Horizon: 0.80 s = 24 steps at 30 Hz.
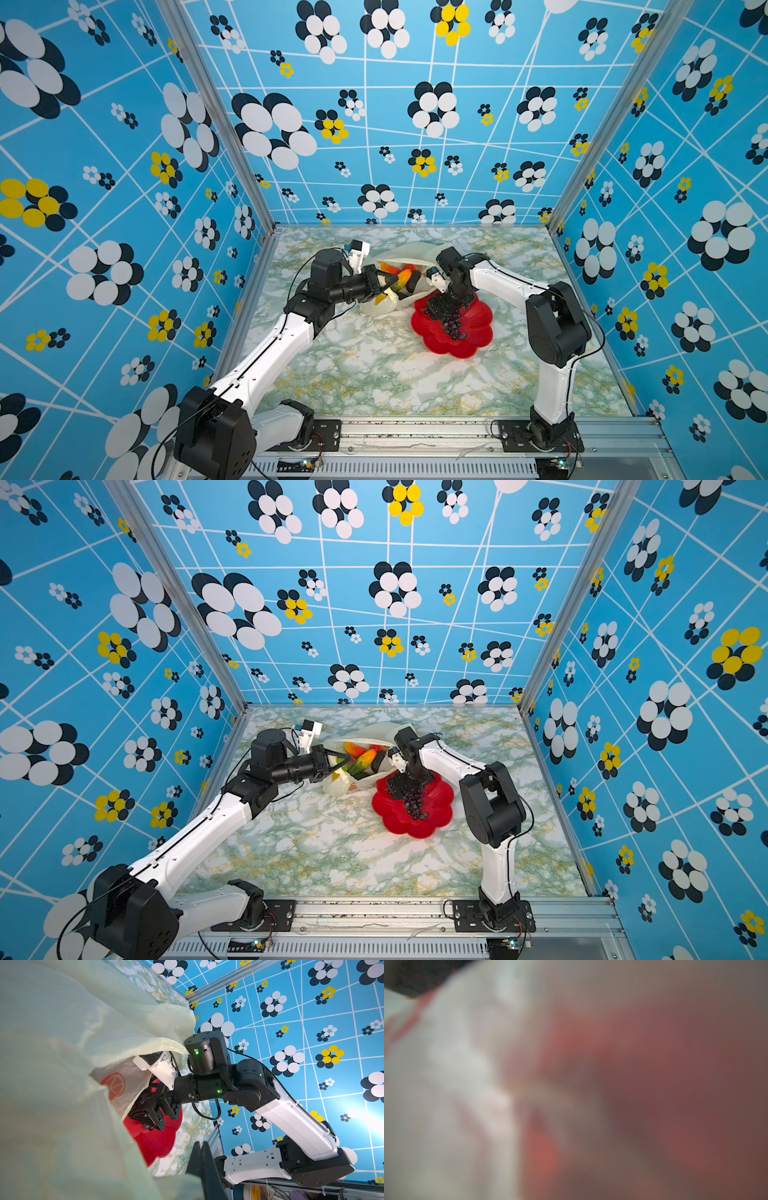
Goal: Place the fruits into the plastic bag
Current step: 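Lower the right gripper onto the dark grape bunch on the plate and grasp it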
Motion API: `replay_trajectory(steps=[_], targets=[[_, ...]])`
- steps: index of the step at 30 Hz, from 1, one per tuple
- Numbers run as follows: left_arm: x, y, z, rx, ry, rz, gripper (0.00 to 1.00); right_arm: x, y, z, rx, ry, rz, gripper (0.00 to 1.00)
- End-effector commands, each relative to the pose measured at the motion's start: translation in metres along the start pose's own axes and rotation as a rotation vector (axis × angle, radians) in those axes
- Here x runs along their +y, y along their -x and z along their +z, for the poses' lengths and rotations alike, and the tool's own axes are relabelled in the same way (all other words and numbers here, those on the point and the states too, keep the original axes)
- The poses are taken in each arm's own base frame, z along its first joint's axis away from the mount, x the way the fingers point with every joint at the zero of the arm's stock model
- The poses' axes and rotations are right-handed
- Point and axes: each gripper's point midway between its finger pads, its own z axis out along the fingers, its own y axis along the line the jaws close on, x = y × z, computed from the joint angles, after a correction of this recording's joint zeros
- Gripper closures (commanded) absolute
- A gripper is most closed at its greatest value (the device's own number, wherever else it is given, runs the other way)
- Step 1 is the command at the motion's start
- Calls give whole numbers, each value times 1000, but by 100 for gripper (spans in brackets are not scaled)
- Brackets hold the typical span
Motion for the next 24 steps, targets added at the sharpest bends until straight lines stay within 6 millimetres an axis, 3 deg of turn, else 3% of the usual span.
replay_trajectory(steps=[1,5,13,24], targets=[[1,-4,-5,5,-7,19,100,33,-19,-14,15,128,20,2],[2,-2,-3,-1,-17,11,100,34,-18,-19,0,120,26,2],[1,-4,-6,-3,-15,9,100,-9,9,-14,-36,-133,-4,1],[3,-4,-10,-7,-9,5,100,1,16,16,26,-51,-26,1]])
